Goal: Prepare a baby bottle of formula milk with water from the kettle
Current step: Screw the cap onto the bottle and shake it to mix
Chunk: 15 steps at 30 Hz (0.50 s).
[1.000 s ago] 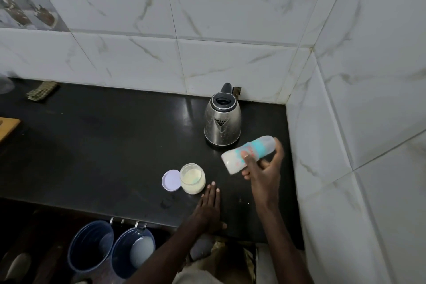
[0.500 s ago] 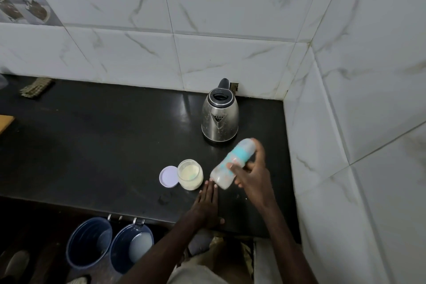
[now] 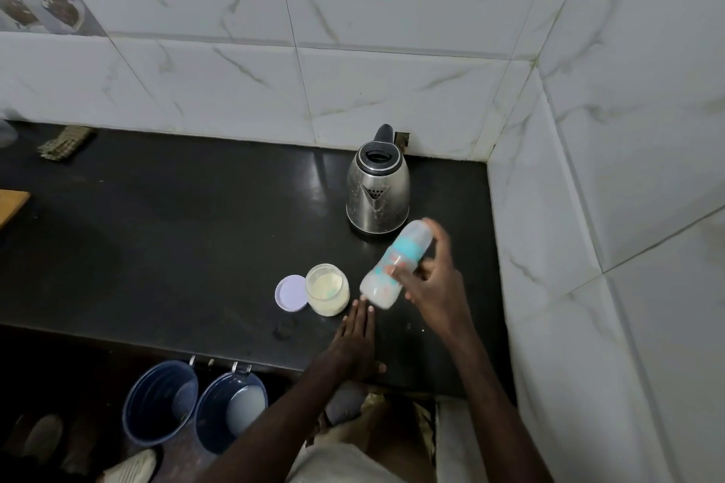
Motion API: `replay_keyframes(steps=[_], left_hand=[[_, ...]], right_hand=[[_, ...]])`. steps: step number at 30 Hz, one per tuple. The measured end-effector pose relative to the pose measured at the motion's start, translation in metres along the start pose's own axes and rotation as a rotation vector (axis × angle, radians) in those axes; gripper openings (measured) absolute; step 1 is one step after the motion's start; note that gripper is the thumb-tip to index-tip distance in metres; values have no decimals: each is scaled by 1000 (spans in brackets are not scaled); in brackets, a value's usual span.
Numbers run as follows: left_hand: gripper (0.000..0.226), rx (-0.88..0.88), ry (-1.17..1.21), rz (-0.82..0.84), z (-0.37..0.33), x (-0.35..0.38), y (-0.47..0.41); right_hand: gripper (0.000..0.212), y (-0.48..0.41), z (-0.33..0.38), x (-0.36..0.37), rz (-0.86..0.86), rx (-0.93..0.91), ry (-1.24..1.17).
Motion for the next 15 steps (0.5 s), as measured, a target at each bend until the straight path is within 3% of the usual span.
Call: replay_keyframes(steps=[4, 6, 9, 10, 15], left_hand=[[116, 6, 5, -51, 2, 7, 1], [115, 4, 5, -40, 1, 4, 2], [112, -3, 6, 17, -1, -2, 2], [112, -5, 5, 21, -1, -3, 2], [116, -1, 6, -25, 1, 4, 1]], right_hand=[[82, -1, 2, 3, -364, 81, -306], [82, 3, 2, 4, -260, 81, -223], [85, 8, -4, 4, 62, 39, -18], [86, 7, -4, 3, 75, 19, 2], [84, 5, -1, 3, -326, 97, -264]])
Point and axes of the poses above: each hand's wrist, its own y-axis away from the middle knuckle, its own x-axis out of the palm, z = x × y, the point moved 1 cm from there along -y, towards the middle knuckle, and after that the axes turned 7 degrees about -z, right-handed, at the moved point
